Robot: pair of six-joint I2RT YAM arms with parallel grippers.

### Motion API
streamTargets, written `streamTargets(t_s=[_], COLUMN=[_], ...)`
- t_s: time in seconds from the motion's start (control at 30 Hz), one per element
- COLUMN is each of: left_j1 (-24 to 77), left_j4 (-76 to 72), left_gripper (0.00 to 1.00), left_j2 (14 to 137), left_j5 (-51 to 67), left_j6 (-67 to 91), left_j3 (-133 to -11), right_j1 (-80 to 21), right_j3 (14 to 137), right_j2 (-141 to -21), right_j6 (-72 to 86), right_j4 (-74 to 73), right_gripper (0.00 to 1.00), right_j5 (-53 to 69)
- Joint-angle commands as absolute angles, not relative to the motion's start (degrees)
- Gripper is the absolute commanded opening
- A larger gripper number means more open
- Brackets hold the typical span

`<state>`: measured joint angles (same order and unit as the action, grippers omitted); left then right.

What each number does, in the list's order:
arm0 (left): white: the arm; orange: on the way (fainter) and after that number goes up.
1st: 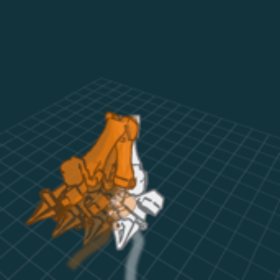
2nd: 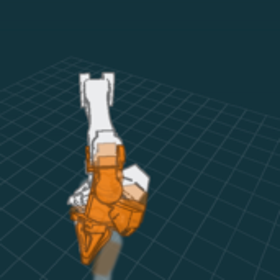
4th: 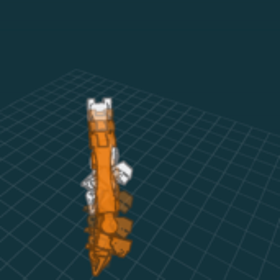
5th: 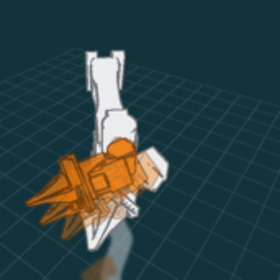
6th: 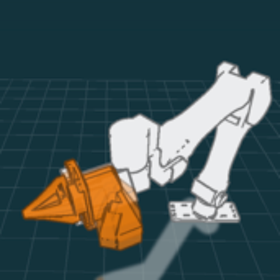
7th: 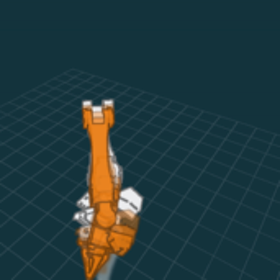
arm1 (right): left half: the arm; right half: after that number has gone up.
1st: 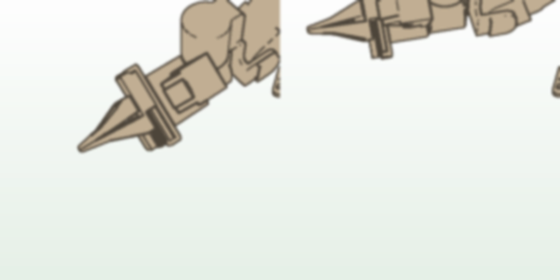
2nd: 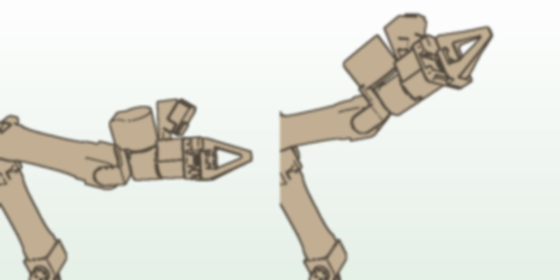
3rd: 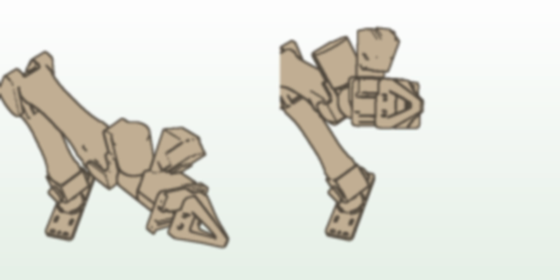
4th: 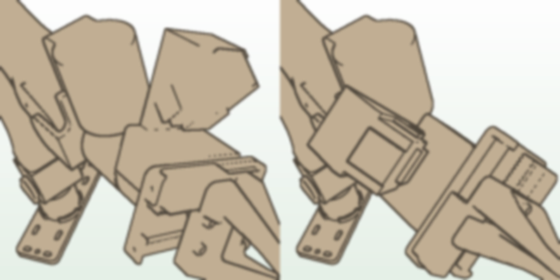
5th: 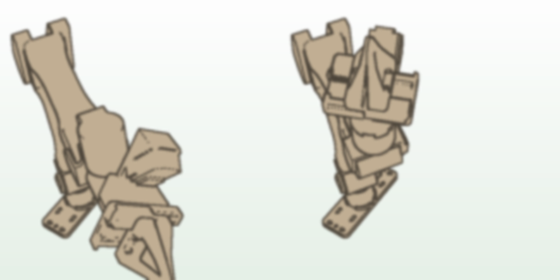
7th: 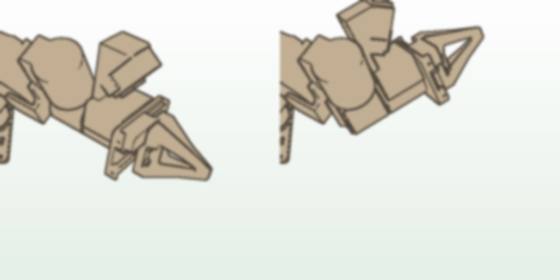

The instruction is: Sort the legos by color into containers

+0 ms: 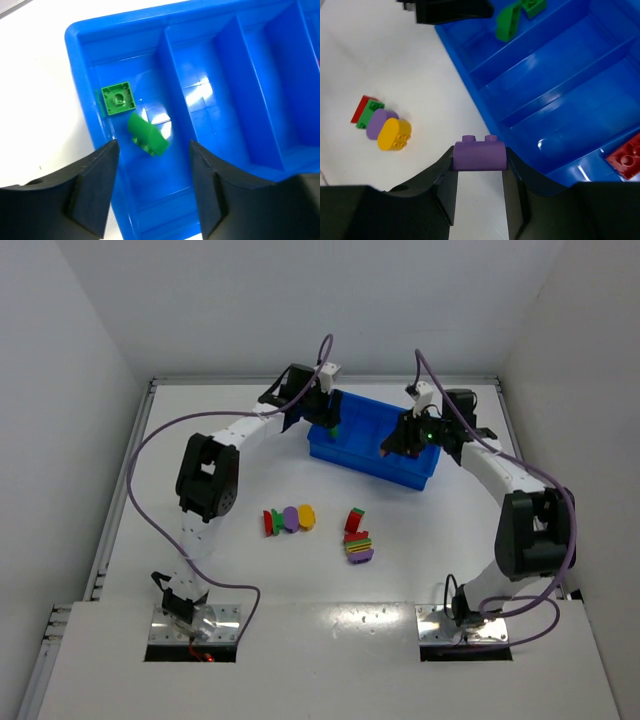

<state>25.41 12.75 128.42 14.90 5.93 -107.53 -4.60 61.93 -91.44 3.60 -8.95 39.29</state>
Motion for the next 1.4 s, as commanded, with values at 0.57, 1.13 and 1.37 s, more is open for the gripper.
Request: streamTargets(t_s=[0.57, 1.13, 1.37], left_j1=[20.05, 14.41, 14.94], left_j4=[14.68, 19.69, 19.69], left_gripper=[1.0, 1.0, 1.0], left_j2=[113.12, 102.49, 97.65], left_j5=[24.66, 26.45, 33.91], left_j6=[17.31, 7.65, 3.96], left_j3=[-107.85, -93.53, -86.5], right_j1=[-4.83, -6.42, -7.03], right_j3=[78.49, 79.71, 79.19], right_j2=[-107.22, -114.08, -112.07], right_j6=[4.22, -1.85, -2.46], right_j4=[-2.99, -3.6, -3.6], right_gripper=[0.15, 0.51, 0.73], right_j5=[16.97, 13.27, 12.74])
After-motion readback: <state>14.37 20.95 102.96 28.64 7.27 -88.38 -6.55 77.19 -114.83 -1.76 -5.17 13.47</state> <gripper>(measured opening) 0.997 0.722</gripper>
